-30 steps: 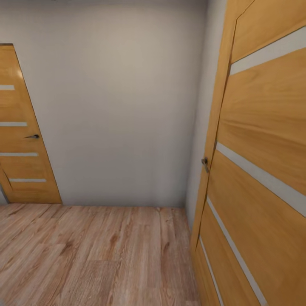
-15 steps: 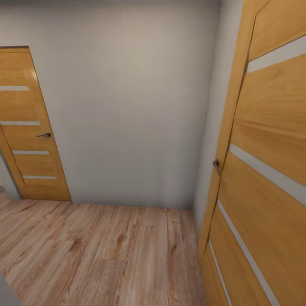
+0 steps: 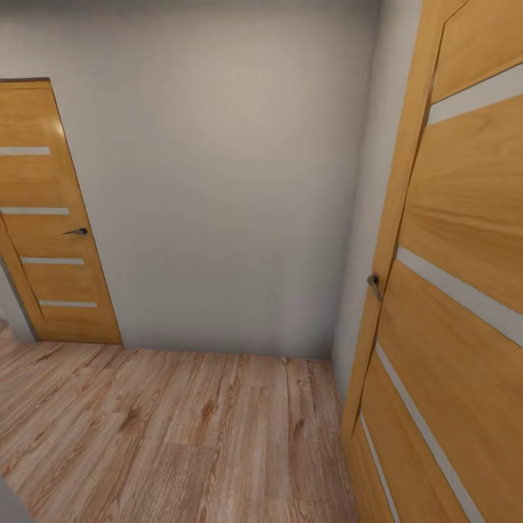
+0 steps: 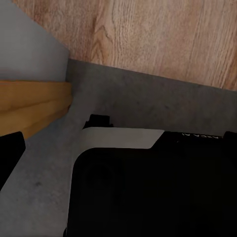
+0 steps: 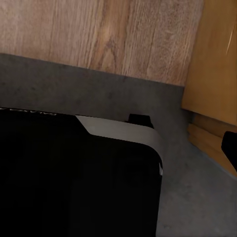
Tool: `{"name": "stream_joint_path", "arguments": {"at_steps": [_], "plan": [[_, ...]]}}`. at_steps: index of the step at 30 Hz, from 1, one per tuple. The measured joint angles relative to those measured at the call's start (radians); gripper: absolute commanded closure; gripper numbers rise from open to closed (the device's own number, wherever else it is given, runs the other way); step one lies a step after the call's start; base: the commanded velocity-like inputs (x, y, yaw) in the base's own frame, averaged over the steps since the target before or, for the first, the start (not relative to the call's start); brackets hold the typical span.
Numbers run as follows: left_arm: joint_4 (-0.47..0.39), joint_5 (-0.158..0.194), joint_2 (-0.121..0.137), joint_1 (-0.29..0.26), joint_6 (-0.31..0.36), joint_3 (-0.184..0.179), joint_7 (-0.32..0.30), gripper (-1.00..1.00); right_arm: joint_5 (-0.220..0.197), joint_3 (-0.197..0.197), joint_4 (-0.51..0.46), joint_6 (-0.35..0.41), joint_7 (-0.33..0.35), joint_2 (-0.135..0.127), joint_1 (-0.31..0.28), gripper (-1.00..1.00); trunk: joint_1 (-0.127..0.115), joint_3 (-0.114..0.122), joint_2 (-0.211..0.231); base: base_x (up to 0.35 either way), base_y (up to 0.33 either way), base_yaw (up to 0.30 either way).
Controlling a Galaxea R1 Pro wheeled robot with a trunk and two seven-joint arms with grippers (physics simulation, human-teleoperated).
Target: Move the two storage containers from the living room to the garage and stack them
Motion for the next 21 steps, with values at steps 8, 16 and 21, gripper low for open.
{"name": "stream_joint_path", "arguments": {"at_steps": [8, 16, 21], "plan": [[0.000, 0.000, 0.000, 0.000, 0.000, 0.000, 0.000, -1.00, -0.004, -0.001, 0.000, 0.000, 0.000, 0.000, 0.000, -1.00, 0.000, 0.000, 0.000, 0.000, 0.000, -0.125], [0.000, 0.000, 0.000, 0.000, 0.000, 0.000, 0.000, -1.00, -0.004, -0.002, 0.000, 0.000, 0.000, 0.000, 0.000, -1.00, 0.000, 0.000, 0.000, 0.009, 0.000, -0.013], [0.000, 0.000, 0.000, 0.000, 0.000, 0.000, 0.000, -1.00, -0.004, -0.002, 0.000, 0.000, 0.000, 0.000, 0.000, -1.00, 0.000, 0.000, 0.000, 0.222, 0.000, -0.001]]}}
